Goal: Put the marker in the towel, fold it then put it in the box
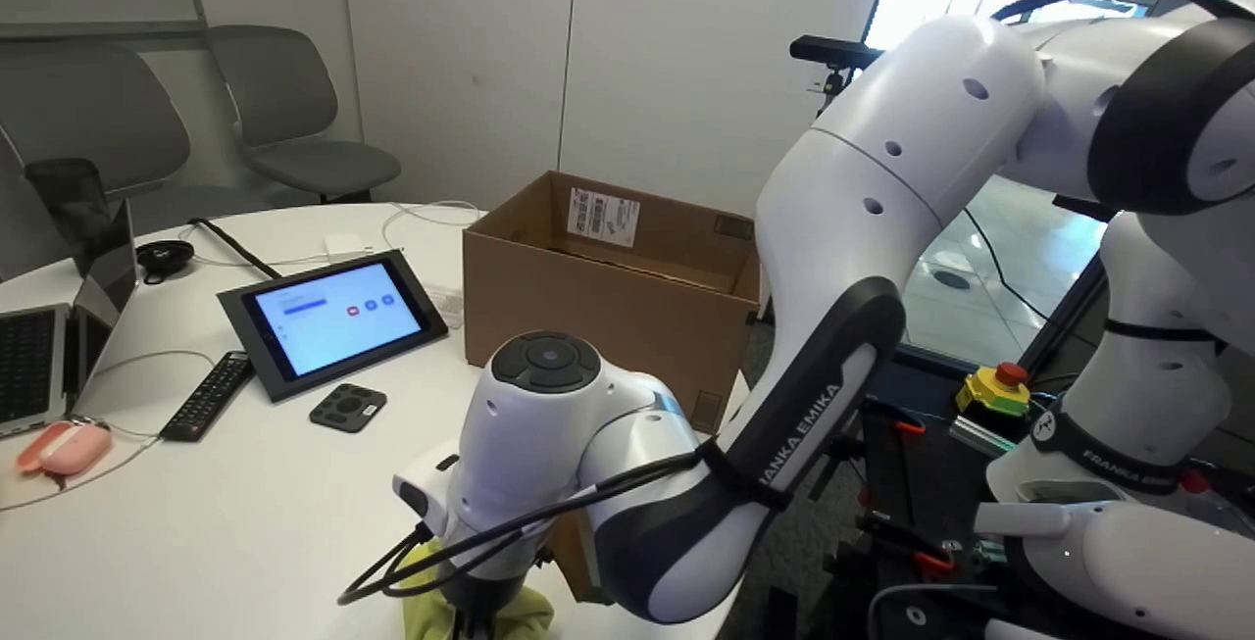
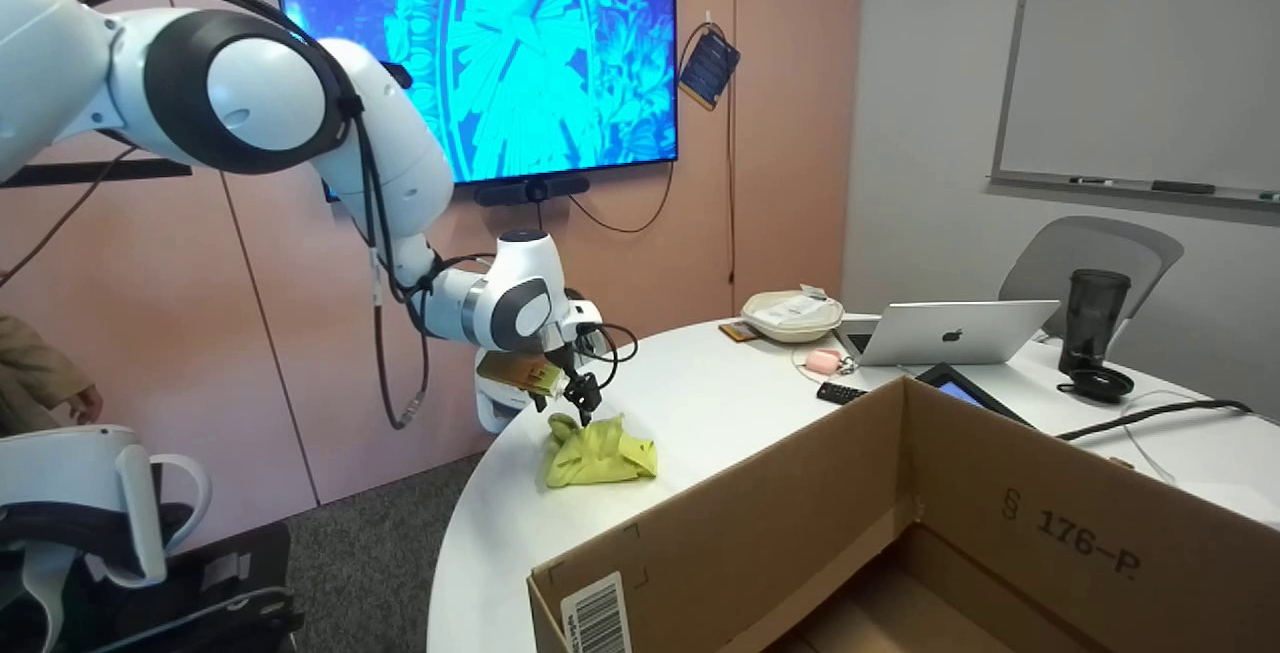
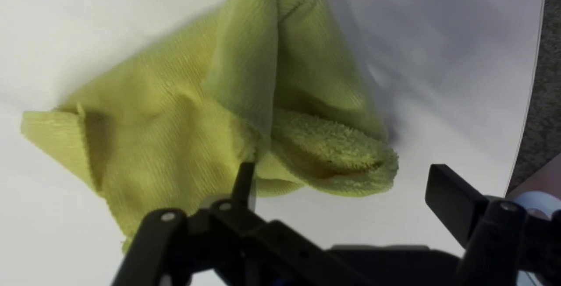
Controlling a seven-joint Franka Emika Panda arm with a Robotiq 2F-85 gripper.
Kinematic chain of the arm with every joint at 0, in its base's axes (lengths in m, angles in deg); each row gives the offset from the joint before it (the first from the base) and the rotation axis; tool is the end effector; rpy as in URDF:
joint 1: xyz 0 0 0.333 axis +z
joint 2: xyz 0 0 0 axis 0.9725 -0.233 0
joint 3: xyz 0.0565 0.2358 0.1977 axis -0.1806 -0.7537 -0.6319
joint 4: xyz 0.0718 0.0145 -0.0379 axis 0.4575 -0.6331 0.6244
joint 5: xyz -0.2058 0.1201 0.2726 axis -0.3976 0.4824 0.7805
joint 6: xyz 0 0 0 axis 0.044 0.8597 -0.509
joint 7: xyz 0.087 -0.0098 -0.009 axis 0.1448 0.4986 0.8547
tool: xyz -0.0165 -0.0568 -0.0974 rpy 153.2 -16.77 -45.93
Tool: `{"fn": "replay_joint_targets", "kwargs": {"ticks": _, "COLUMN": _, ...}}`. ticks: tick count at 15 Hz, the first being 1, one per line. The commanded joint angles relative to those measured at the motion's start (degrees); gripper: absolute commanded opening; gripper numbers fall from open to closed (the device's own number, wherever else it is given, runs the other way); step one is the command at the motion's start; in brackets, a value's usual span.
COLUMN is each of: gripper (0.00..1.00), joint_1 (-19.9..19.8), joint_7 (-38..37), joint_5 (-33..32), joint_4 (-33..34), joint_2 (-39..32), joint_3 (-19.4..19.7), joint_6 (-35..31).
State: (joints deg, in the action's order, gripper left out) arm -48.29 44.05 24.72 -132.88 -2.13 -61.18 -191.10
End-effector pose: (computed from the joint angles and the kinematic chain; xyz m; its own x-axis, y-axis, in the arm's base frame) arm 0.5461 0.3860 0.1133 0.7700 0.6007 0.2151 0.6205 -0.7835 -0.0332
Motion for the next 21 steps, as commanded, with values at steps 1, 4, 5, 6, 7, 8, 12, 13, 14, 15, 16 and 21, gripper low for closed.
{"fn": "replay_joint_targets", "kwargs": {"ticks": 1, "gripper": 1.00, "joint_1": -0.86, "joint_7": -0.54, "joint_5": -0.27, "joint_4": -3.59, "joint_2": 2.17, "joint_3": -0.33, "joint_6": 0.06}}
{"fn": "replay_joint_targets", "kwargs": {"ticks": 4, "gripper": 1.00, "joint_1": -1.26, "joint_7": -0.08, "joint_5": -0.30, "joint_4": -4.22, "joint_2": 1.91, "joint_3": -0.65, "joint_6": 0.13}}
{"fn": "replay_joint_targets", "kwargs": {"ticks": 5, "gripper": 1.00, "joint_1": -1.16, "joint_7": 0.13, "joint_5": -0.56, "joint_4": -4.29, "joint_2": 1.75, "joint_3": -0.53, "joint_6": 0.13}}
{"fn": "replay_joint_targets", "kwargs": {"ticks": 6, "gripper": 1.00, "joint_1": -1.44, "joint_7": 0.49, "joint_5": -0.48, "joint_4": -4.54, "joint_2": 1.77, "joint_3": -0.87, "joint_6": 0.32}}
{"fn": "replay_joint_targets", "kwargs": {"ticks": 7, "gripper": 1.00, "joint_1": -1.37, "joint_7": 0.62, "joint_5": -0.55, "joint_4": -4.58, "joint_2": 1.58, "joint_3": -0.93, "joint_6": 0.57}}
{"fn": "replay_joint_targets", "kwargs": {"ticks": 8, "gripper": 1.00, "joint_1": -1.36, "joint_7": 0.74, "joint_5": -0.53, "joint_4": -4.59, "joint_2": 1.42, "joint_3": -1.09, "joint_6": 0.90}}
{"fn": "replay_joint_targets", "kwargs": {"ticks": 12, "gripper": 1.00, "joint_1": -3.36, "joint_7": 4.15, "joint_5": -0.24, "joint_4": -5.08, "joint_2": 1.30, "joint_3": -3.83, "joint_6": 3.04}}
{"fn": "replay_joint_targets", "kwargs": {"ticks": 13, "gripper": 1.00, "joint_1": -3.38, "joint_7": 4.37, "joint_5": -0.33, "joint_4": -5.13, "joint_2": 1.24, "joint_3": -3.88, "joint_6": 3.24}}
{"fn": "replay_joint_targets", "kwargs": {"ticks": 14, "gripper": 1.00, "joint_1": -3.13, "joint_7": 4.35, "joint_5": -0.54, "joint_4": -4.88, "joint_2": 0.95, "joint_3": -3.71, "joint_6": 3.37}}
{"fn": "replay_joint_targets", "kwargs": {"ticks": 15, "gripper": 1.00, "joint_1": -2.31, "joint_7": 3.53, "joint_5": -0.87, "joint_4": -4.54, "joint_2": 0.52, "joint_3": -2.88, "joint_6": 2.98}}
{"fn": "replay_joint_targets", "kwargs": {"ticks": 16, "gripper": 1.00, "joint_1": -1.81, "joint_7": 2.88, "joint_5": -0.94, "joint_4": -4.11, "joint_2": 0.01, "joint_3": -2.39, "joint_6": 2.39}}
{"fn": "replay_joint_targets", "kwargs": {"ticks": 21, "gripper": 1.00, "joint_1": 0.51, "joint_7": -0.64, "joint_5": -0.94, "joint_4": -1.96, "joint_2": -2.59, "joint_3": 0.54, "joint_6": 0.07}}
